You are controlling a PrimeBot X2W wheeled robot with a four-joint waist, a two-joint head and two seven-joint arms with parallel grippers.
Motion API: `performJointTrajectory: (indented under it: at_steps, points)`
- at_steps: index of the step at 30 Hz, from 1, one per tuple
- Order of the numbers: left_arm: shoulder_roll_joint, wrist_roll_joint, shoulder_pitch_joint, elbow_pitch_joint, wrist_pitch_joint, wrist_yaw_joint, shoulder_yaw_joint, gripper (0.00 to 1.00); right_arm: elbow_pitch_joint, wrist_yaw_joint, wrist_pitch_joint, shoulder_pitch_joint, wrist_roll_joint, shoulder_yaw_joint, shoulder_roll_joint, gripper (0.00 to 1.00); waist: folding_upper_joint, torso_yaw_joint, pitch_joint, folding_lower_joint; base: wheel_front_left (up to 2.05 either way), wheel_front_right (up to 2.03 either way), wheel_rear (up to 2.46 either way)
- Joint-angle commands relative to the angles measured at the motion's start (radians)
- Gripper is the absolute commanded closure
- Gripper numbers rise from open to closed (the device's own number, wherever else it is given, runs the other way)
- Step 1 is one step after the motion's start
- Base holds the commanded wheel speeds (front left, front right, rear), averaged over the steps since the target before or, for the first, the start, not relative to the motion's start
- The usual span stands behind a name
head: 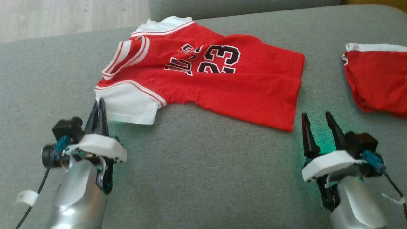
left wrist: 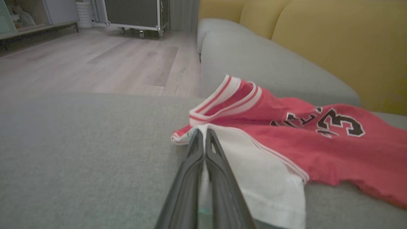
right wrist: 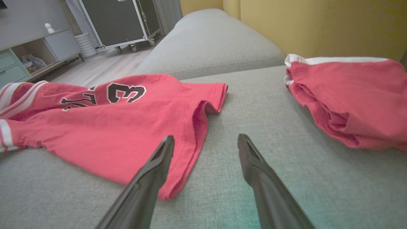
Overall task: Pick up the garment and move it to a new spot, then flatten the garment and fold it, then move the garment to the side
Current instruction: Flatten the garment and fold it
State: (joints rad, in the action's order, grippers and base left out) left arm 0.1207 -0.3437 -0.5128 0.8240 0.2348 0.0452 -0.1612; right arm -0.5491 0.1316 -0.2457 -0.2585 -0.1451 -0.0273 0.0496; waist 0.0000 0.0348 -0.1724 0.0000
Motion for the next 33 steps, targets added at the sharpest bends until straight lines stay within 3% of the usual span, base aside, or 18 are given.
performJointTrajectory:
  at_steps: [1, 11, 22, 23, 24, 25, 33]
  points:
    - [0.027, 0.002, -0.014, -0.053, 0.017, 0.001, 0.029, 1.0, 0.008, -0.001, 0.003, -0.038, -0.002, -0.018, 0.001, 0.0, 0.0, -0.007, 0.007, 0.0, 0.0, 0.0, 0.0]
    - [0.006, 0.056, 0.083, -0.383, 0.027, -0.003, 0.059, 1.0, -0.185, -0.001, 0.054, -0.108, -0.096, -0.077, 0.001, 0.0, 0.0, -0.036, 0.009, 0.0, 0.0, 0.0, 0.0]
    - [-0.018, 0.09, 0.119, -0.483, 0.027, 0.008, 0.072, 1.0, -0.362, -0.001, 0.108, -0.181, -0.205, -0.201, 0.001, 0.0, 0.0, -0.057, -0.002, 0.0, 0.0, 0.0, 0.0]
    - [-0.019, 0.092, 0.119, -0.485, 0.027, 0.01, 0.074, 1.0, -0.369, -0.001, 0.114, -0.183, -0.221, -0.22, 0.001, 0.1, 0.0, -0.058, -0.002, 0.0, 0.0, 0.0, 0.0]
    - [-0.019, 0.094, 0.12, -0.486, 0.027, 0.011, 0.076, 1.0, -0.376, -0.001, 0.119, -0.185, -0.233, -0.236, 0.001, 0.58, 0.0, -0.059, -0.002, 0.0, 0.0, 0.0, 0.0]
    - [-0.02, 0.095, 0.12, -0.486, 0.027, 0.011, 0.079, 1.0, -0.38, -0.001, 0.121, -0.187, -0.242, -0.254, 0.001, 1.0, 0.0, -0.058, -0.001, 0.0, 0.0, 0.0, 0.0]
    - [-0.027, 0.055, 0.127, -0.437, 0.027, 0.014, 0.113, 1.0, -0.36, -0.001, 0.065, -0.211, -0.299, -0.317, 0.001, 1.0, 0.0, -0.039, 0.028, 0.0, 0.0, 0.0, 0.0]
